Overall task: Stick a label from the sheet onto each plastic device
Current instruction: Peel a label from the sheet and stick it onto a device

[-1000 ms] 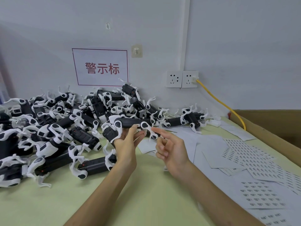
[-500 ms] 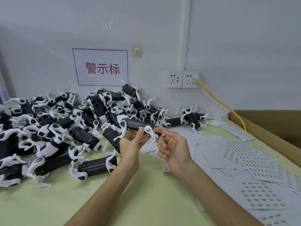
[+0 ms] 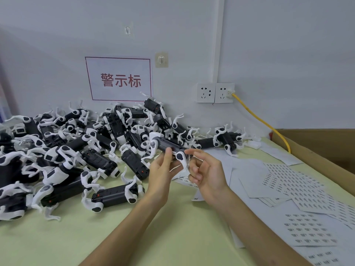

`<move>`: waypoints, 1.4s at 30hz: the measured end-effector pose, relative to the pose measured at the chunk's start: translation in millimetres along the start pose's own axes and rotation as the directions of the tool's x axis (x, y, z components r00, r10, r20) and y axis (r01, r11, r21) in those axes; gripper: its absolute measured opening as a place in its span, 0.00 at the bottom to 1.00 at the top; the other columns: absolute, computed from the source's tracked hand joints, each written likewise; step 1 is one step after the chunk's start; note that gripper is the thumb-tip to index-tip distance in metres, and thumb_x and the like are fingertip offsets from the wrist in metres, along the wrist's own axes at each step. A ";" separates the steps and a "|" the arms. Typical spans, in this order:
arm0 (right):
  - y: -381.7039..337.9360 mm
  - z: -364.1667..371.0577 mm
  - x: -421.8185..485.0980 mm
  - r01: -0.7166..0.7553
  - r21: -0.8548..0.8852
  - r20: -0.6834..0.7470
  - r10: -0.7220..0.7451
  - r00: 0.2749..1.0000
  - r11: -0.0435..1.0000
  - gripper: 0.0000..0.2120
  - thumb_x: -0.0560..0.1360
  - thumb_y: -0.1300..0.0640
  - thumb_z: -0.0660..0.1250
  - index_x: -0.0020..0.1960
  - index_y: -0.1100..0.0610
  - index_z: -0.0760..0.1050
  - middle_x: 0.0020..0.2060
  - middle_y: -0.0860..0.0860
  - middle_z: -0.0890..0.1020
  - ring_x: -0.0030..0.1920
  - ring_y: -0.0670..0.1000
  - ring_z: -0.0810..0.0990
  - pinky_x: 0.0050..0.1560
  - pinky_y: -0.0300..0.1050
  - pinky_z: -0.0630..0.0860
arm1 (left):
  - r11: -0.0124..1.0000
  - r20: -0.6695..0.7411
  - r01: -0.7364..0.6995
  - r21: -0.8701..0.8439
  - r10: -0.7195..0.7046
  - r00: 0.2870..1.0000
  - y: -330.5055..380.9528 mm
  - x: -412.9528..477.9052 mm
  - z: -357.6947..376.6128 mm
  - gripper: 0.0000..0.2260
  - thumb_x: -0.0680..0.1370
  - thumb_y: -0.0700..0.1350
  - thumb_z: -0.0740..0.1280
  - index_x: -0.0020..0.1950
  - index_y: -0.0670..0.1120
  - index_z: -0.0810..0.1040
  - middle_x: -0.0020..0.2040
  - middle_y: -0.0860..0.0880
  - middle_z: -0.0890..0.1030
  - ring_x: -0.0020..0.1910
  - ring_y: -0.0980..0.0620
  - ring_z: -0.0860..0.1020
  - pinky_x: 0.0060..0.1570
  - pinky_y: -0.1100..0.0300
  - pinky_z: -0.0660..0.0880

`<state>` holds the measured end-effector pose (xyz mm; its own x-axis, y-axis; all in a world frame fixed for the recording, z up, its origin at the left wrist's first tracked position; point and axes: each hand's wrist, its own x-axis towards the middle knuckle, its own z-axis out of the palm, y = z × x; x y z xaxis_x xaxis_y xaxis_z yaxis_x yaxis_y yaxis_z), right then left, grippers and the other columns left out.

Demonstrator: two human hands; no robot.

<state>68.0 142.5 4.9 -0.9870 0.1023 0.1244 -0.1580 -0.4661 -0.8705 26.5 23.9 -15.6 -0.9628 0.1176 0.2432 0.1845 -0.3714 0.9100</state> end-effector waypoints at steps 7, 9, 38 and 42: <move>2.9 -1.0 0.2 0.125 -0.184 -0.084 -0.142 0.986 0.975 0.08 0.76 0.61 0.64 0.47 0.57 0.82 0.27 0.49 0.70 0.25 0.47 0.63 0.25 0.37 0.61 | 0.992 -0.006 -0.078 0.097 0.079 0.997 -3.0 0.8 -2.0 0.22 0.82 0.41 0.67 0.28 0.53 0.79 0.28 0.58 0.77 0.31 0.59 0.80 0.39 0.66 0.79; 2.5 -1.8 0.9 0.198 -0.400 -0.136 -0.272 0.953 0.895 0.06 0.73 0.58 0.71 0.49 0.52 0.83 0.36 0.46 0.79 0.32 0.44 0.74 0.31 0.35 0.70 | 0.993 -0.014 -0.092 0.080 0.093 0.996 -4.0 2.1 -3.7 0.21 0.82 0.42 0.69 0.28 0.51 0.77 0.27 0.58 0.77 0.30 0.59 0.80 0.40 0.66 0.80; -1.8 -14.0 9.4 0.283 -0.674 0.135 -0.263 0.955 0.682 0.25 0.72 0.53 0.77 0.68 0.46 0.78 0.59 0.37 0.82 0.56 0.41 0.81 0.61 0.49 0.78 | 1.000 0.099 -0.016 0.020 0.014 0.995 -1.4 3.4 -8.8 0.22 0.79 0.45 0.70 0.24 0.53 0.74 0.26 0.58 0.75 0.29 0.59 0.79 0.54 0.59 0.82; -7.1 -15.8 10.4 0.232 -0.562 0.146 -0.180 0.973 0.794 0.16 0.75 0.55 0.75 0.59 0.40 0.80 0.49 0.45 0.87 0.49 0.42 0.84 0.50 0.39 0.80 | 0.999 0.058 0.032 -0.024 -0.030 0.998 3.6 8.6 -16.3 0.09 0.76 0.46 0.70 0.49 0.41 0.84 0.44 0.46 0.88 0.43 0.50 0.87 0.46 0.62 0.82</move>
<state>59.3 160.7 4.8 -0.9360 0.0548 0.3477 -0.3369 0.1471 -0.9300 15.6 8.6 -15.7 -0.9548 0.1822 0.2347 0.1491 -0.3894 0.9089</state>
